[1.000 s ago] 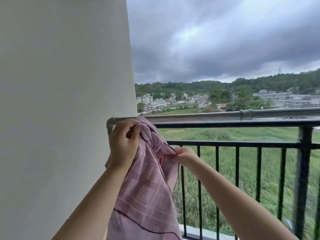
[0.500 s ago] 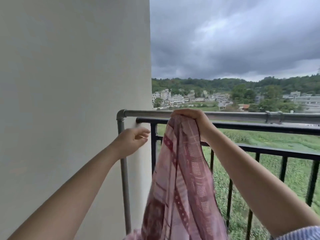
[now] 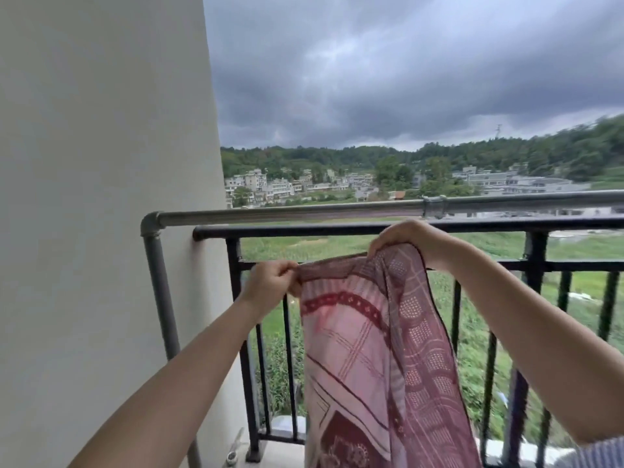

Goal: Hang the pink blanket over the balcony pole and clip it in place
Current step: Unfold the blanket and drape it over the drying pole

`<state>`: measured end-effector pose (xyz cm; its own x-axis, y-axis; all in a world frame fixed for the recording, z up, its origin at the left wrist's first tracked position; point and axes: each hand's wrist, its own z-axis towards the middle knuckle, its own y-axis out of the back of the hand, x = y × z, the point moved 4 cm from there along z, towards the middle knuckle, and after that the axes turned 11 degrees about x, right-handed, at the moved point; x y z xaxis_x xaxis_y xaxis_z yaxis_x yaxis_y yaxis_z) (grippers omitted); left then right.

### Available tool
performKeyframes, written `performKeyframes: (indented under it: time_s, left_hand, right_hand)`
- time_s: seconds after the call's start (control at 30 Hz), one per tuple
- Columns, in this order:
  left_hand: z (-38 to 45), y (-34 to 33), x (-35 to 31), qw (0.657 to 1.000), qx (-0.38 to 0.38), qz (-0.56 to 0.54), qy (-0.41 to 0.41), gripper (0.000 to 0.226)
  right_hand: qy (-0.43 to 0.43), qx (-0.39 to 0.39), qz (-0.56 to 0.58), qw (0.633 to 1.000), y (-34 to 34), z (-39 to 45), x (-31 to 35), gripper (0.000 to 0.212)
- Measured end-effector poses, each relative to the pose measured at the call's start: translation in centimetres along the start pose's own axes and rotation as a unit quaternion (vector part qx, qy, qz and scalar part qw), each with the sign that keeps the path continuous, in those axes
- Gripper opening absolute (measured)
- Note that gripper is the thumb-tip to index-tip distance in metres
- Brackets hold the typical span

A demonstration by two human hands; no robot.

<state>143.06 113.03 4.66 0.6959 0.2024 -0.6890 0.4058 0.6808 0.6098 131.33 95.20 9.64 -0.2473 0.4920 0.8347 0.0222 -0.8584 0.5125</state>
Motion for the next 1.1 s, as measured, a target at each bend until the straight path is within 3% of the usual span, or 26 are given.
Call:
performKeyframes:
  time_s: [0.1, 0.2, 0.27, 0.3, 0.33, 0.4, 0.47, 0.53, 0.6, 0.67, 0.73, 0.77, 0.83, 0.9, 0.97, 1.03, 1.07, 1.1]
  left_hand:
    - [0.0, 1.8, -2.4, 0.979, -0.140, 0.135, -0.060, 0.020]
    - [0.1, 3.7, -4.4, 0.953, -0.227, 0.183, -0.085, 0.023]
    - [0.0, 4.3, -4.8, 0.948, -0.233, 0.199, -0.083, 0.022]
    - [-0.2, 4.4, -4.9, 0.952, -0.227, 0.188, -0.081, 0.021]
    - [-0.4, 4.5, -4.9, 0.958, -0.216, 0.170, -0.080, 0.019]
    - [-0.9, 4.3, -4.9, 0.970, -0.188, 0.129, -0.083, 0.016]
    - [-1.7, 4.8, -5.2, 0.973, -0.183, 0.102, -0.094, 0.015]
    - [-2.3, 5.6, -5.7, 0.967, -0.168, 0.142, -0.130, 0.012]
    - [-2.7, 5.9, -6.4, 0.967, -0.076, 0.192, -0.149, 0.019]
    - [-2.3, 5.7, -6.3, 0.983, 0.120, 0.098, -0.097, 0.046]
    - [-2.6, 4.5, -5.2, 0.941, 0.335, -0.041, 0.006, 0.055]
    - [-3.1, 3.6, -4.3, 0.908, 0.411, -0.064, 0.051, 0.044]
    - [-4.7, 1.2, -2.0, 0.862, 0.490, -0.052, 0.117, 0.013]
    - [-5.7, -1.4, 0.6, 0.844, 0.516, -0.068, 0.130, 0.030]
    - [-5.6, -3.1, 1.0, 0.871, 0.468, -0.103, 0.107, 0.028]
    - [-3.8, -3.4, -0.1, 0.942, 0.315, -0.108, 0.034, 0.023]
    - [-3.0, -3.6, -1.1, 0.961, 0.255, -0.108, -0.003, 0.031]
    - [-2.6, -4.3, -2.5, 0.961, 0.244, -0.126, -0.035, 0.036]
  right_hand:
    - [-0.089, 0.022, -0.120, 0.989, -0.9, -1.4, -0.7, 0.037]
    - [-0.078, 0.004, 0.035, 0.996, -1.5, -1.4, -0.3, 0.048]
    - [-0.064, -0.011, 0.133, 0.989, -2.5, -1.1, -0.2, 0.029]
    - [-0.078, -0.016, 0.110, 0.991, -3.5, -1.1, -0.4, 0.014]
    - [-0.101, -0.013, 0.047, 0.994, -4.6, -1.0, -0.5, 0.006]
    - [-0.151, 0.001, -0.151, 0.977, -7.0, -0.7, -0.6, 0.017]
    - [-0.132, -0.022, -0.307, 0.942, -7.9, -0.4, 0.5, 0.024]
    - [-0.110, -0.084, -0.419, 0.897, -6.5, -0.6, 1.9, 0.027]
    - [-0.086, -0.169, -0.475, 0.859, -3.8, -0.6, 3.3, 0.030]
    - [-0.050, -0.234, -0.506, 0.829, -1.4, -0.4, 5.1, 0.026]
    - [-0.017, -0.296, -0.535, 0.791, 0.4, -0.3, 6.8, 0.024]
    - [-0.004, -0.324, -0.543, 0.775, 1.3, -0.2, 7.4, 0.023]
    - [0.004, -0.382, -0.512, 0.770, 3.1, -0.7, 8.0, 0.021]
    - [0.028, -0.419, -0.458, 0.784, 4.4, -1.6, 7.8, 0.018]
    - [0.089, -0.407, -0.438, 0.796, 4.3, -2.2, 7.7, 0.014]
    - [0.141, -0.376, -0.428, 0.810, 3.6, -2.4, 8.1, 0.011]
    - [0.156, -0.362, -0.421, 0.817, 3.4, -2.5, 8.3, 0.012]
    - [0.165, -0.354, -0.416, 0.821, 3.4, -2.6, 8.4, 0.016]
